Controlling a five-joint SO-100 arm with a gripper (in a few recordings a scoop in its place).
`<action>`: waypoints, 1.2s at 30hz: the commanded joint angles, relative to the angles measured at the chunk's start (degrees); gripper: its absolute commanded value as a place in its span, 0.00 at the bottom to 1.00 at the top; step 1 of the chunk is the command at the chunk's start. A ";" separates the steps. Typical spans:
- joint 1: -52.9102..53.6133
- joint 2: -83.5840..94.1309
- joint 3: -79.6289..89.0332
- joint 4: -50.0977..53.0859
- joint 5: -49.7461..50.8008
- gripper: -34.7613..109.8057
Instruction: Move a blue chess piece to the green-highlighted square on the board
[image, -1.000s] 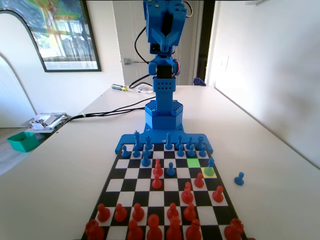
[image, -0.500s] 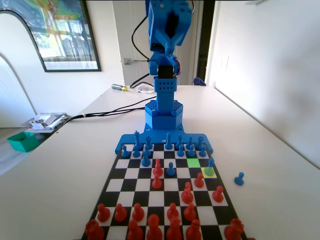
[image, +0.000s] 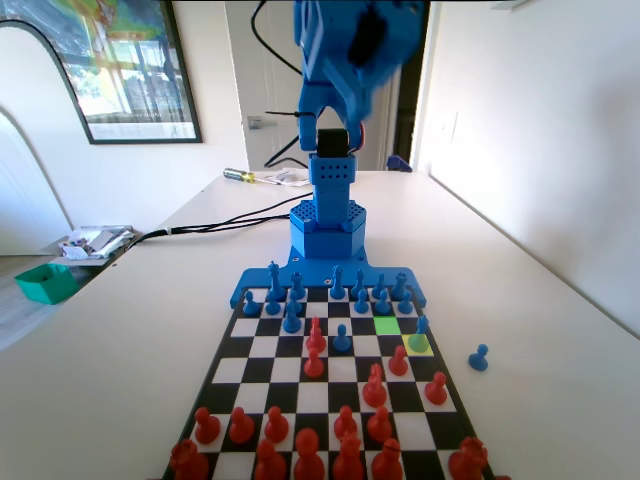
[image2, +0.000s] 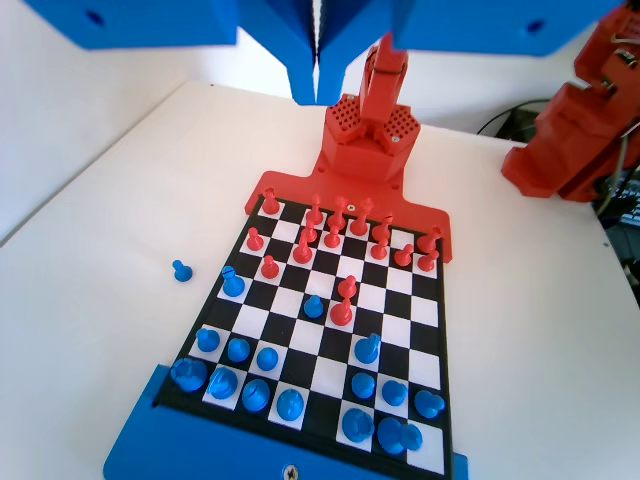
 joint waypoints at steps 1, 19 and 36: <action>-1.76 -4.83 -2.37 -5.36 -0.88 0.25; -8.61 -22.06 8.61 -15.21 26.46 0.25; -14.94 -38.23 6.59 -26.54 31.11 0.32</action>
